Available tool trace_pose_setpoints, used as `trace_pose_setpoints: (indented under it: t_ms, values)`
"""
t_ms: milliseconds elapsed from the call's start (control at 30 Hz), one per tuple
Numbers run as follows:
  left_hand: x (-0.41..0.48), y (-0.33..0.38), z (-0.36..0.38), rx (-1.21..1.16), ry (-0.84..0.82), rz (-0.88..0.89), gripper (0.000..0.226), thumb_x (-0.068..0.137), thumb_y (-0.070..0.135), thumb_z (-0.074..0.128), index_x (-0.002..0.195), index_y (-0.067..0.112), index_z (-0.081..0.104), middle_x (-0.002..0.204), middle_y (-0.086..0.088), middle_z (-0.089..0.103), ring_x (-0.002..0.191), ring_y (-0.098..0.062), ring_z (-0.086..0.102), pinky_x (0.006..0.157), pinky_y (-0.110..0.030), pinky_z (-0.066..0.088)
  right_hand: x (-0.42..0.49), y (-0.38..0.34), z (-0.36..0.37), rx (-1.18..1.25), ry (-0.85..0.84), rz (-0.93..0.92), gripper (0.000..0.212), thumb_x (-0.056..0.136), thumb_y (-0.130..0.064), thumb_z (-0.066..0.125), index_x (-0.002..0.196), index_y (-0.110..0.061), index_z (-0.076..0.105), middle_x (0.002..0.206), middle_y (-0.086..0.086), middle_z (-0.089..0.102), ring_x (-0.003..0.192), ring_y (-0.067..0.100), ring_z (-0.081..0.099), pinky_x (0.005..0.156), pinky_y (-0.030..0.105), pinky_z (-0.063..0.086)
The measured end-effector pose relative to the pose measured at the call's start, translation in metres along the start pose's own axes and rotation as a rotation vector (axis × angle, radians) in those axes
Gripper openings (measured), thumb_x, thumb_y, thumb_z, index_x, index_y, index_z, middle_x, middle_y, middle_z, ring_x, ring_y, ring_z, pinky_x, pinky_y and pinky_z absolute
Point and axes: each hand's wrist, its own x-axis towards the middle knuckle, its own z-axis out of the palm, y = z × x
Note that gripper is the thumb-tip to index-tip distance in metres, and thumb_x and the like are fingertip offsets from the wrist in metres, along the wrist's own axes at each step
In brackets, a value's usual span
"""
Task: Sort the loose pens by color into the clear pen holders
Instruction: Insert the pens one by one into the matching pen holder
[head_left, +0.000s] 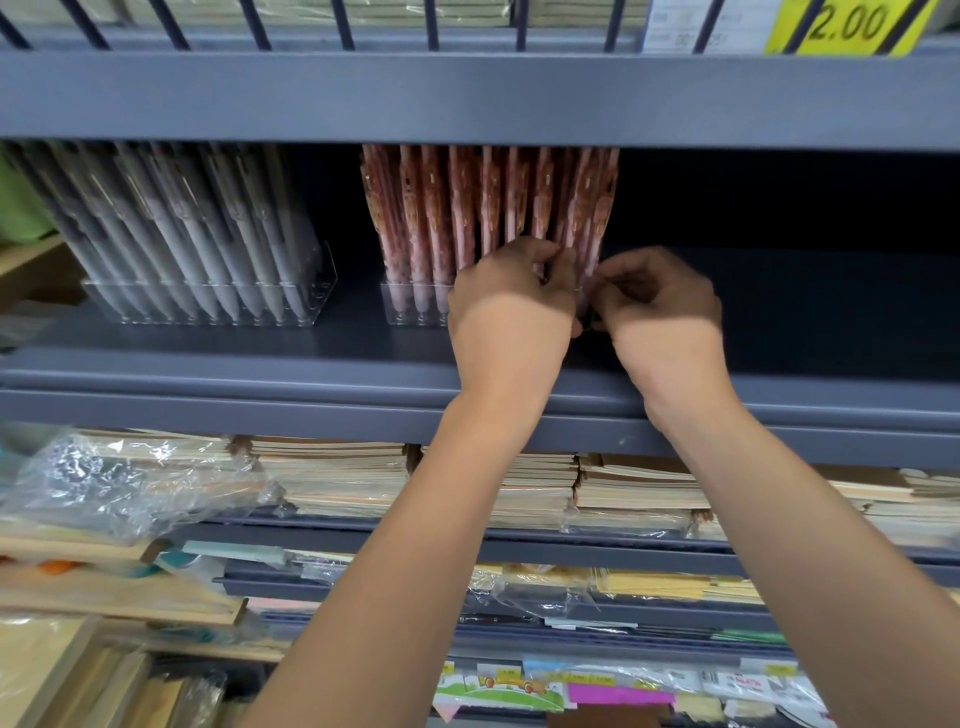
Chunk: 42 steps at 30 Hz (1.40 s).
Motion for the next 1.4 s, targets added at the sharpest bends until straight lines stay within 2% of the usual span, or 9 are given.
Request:
trace_pose_setpoints:
  t_ms: [133, 333, 467, 667, 800, 933, 1100, 1233, 1400]
  values:
    - [-0.003, 0.001, -0.001, -0.008, 0.011, 0.01, 0.017, 0.093, 0.029, 0.061, 0.093, 0.021, 0.076, 0.045, 0.003, 0.062, 0.063, -0.02, 0.07, 0.073, -0.035, 0.057, 0.0, 0.002, 0.0, -0.006, -0.001, -0.011, 0.013, 0.074, -0.021, 0.06, 0.078, -0.031, 0.066, 0.078, -0.006, 0.072, 0.075, 0.016, 0.07, 0.075, 0.045, 0.059]
    - [-0.003, 0.002, -0.001, -0.066, 0.012, -0.043, 0.018, 0.09, 0.03, 0.06, 0.082, 0.023, 0.074, 0.042, 0.0, 0.061, 0.051, -0.027, 0.064, 0.059, -0.038, 0.058, 0.0, 0.002, 0.0, -0.009, -0.002, -0.018, 0.015, 0.076, -0.018, 0.06, 0.077, -0.031, 0.066, 0.077, -0.007, 0.072, 0.074, 0.015, 0.07, 0.075, 0.044, 0.059]
    - [-0.004, 0.002, -0.003, -0.096, 0.017, -0.075, 0.025, 0.087, 0.031, 0.061, 0.063, 0.033, 0.06, 0.044, 0.0, 0.063, 0.05, -0.027, 0.065, 0.058, -0.042, 0.06, 0.0, 0.002, 0.0, 0.003, 0.003, -0.024, 0.014, 0.072, -0.022, 0.058, 0.074, -0.033, 0.065, 0.077, -0.006, 0.072, 0.075, 0.016, 0.07, 0.075, 0.045, 0.059]
    - [-0.005, 0.001, -0.011, -0.116, 0.06, -0.024, 0.021, 0.088, 0.027, 0.067, 0.068, 0.033, 0.063, 0.044, 0.0, 0.061, 0.042, -0.017, 0.064, 0.052, -0.04, 0.059, 0.003, 0.006, 0.001, 0.004, 0.006, -0.028, 0.012, 0.071, -0.024, 0.059, 0.075, -0.032, 0.067, 0.075, -0.007, 0.072, 0.073, 0.014, 0.069, 0.073, 0.045, 0.059]
    - [-0.01, -0.007, -0.027, -0.105, 0.108, -0.038, 0.019, 0.086, 0.036, 0.067, 0.067, 0.032, 0.065, 0.057, 0.009, 0.067, 0.049, -0.015, 0.067, 0.054, -0.04, 0.059, 0.004, 0.009, 0.002, 0.019, 0.008, -0.026, 0.012, 0.07, -0.028, 0.06, 0.07, -0.038, 0.066, 0.074, -0.007, 0.072, 0.074, 0.017, 0.069, 0.074, 0.046, 0.059]
    - [-0.011, -0.029, -0.055, -0.028, 0.125, -0.097, 0.015, 0.084, 0.041, 0.066, 0.071, 0.034, 0.068, 0.055, 0.009, 0.068, 0.055, -0.018, 0.068, 0.061, -0.041, 0.059, 0.005, 0.011, 0.001, 0.022, -0.003, -0.029, 0.01, 0.071, -0.029, 0.063, 0.072, -0.038, 0.066, 0.075, -0.008, 0.072, 0.078, 0.016, 0.07, 0.078, 0.045, 0.059]
    - [-0.007, -0.042, -0.075, 0.028, 0.199, -0.118, 0.009, 0.085, 0.037, 0.069, 0.088, 0.028, 0.071, 0.074, 0.01, 0.072, 0.065, -0.025, 0.071, 0.07, -0.041, 0.058, 0.006, 0.01, 0.001, 0.013, -0.01, -0.043, 0.009, 0.07, -0.034, 0.063, 0.07, -0.043, 0.066, 0.072, -0.01, 0.07, 0.076, 0.015, 0.069, 0.077, 0.046, 0.059]
    - [-0.005, -0.045, -0.077, 0.034, 0.2, -0.114, 0.009, 0.087, 0.034, 0.07, 0.091, 0.026, 0.071, 0.079, 0.004, 0.074, 0.064, -0.028, 0.071, 0.071, -0.041, 0.058, 0.006, 0.01, 0.001, 0.016, -0.019, -0.061, 0.009, 0.065, -0.045, 0.061, 0.072, -0.047, 0.066, 0.071, -0.015, 0.07, 0.075, 0.015, 0.069, 0.077, 0.047, 0.059]
    - [-0.002, -0.045, -0.074, 0.013, 0.231, -0.15, 0.013, 0.087, 0.034, 0.068, 0.093, 0.023, 0.071, 0.079, 0.0, 0.075, 0.063, -0.031, 0.071, 0.069, -0.043, 0.059, 0.007, 0.012, 0.001, 0.026, -0.017, -0.075, 0.008, 0.065, -0.047, 0.062, 0.072, -0.048, 0.066, 0.07, -0.016, 0.07, 0.076, 0.018, 0.07, 0.078, 0.05, 0.058]
